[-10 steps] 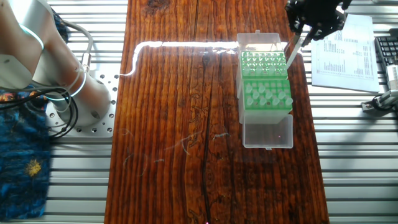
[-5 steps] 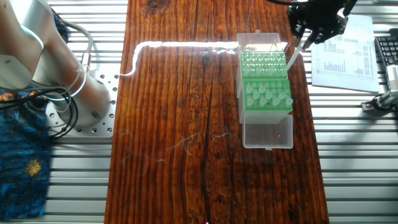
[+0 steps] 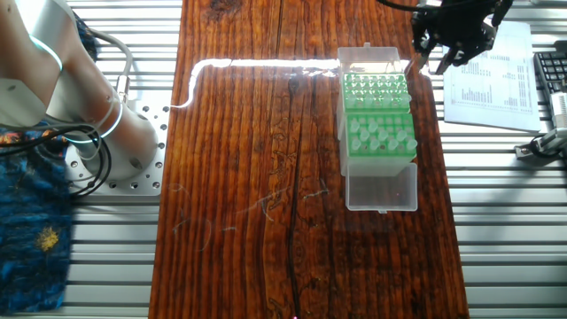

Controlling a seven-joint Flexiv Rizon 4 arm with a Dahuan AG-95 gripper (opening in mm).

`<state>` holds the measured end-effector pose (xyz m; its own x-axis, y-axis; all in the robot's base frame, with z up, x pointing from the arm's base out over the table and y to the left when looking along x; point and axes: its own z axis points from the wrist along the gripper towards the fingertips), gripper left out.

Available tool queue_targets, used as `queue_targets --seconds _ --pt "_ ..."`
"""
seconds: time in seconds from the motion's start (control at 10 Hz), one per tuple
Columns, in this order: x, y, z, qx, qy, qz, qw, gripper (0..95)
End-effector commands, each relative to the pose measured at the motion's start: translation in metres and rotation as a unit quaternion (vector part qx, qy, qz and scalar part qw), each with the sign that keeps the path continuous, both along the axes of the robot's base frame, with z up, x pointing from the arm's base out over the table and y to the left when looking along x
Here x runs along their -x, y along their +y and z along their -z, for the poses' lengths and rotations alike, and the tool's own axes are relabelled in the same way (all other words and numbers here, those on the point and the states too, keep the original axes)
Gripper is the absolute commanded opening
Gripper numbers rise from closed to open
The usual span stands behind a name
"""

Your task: Transfer all large pipette tips from one holder to another

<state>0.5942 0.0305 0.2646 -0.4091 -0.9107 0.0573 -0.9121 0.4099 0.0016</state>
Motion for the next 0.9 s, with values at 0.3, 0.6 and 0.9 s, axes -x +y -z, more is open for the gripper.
queue_targets --seconds 0.3,0.6,0.9 --pt "0.011 -0.024 0.017 0.009 0.007 -0.033 0.9994 19.0" --pt "0.029 -0.046 0.035 0.002 0.008 -0.037 0.9993 19.0" --pt "0.046 -0.057 0.051 -0.022 0.004 0.014 0.9997 0.0"
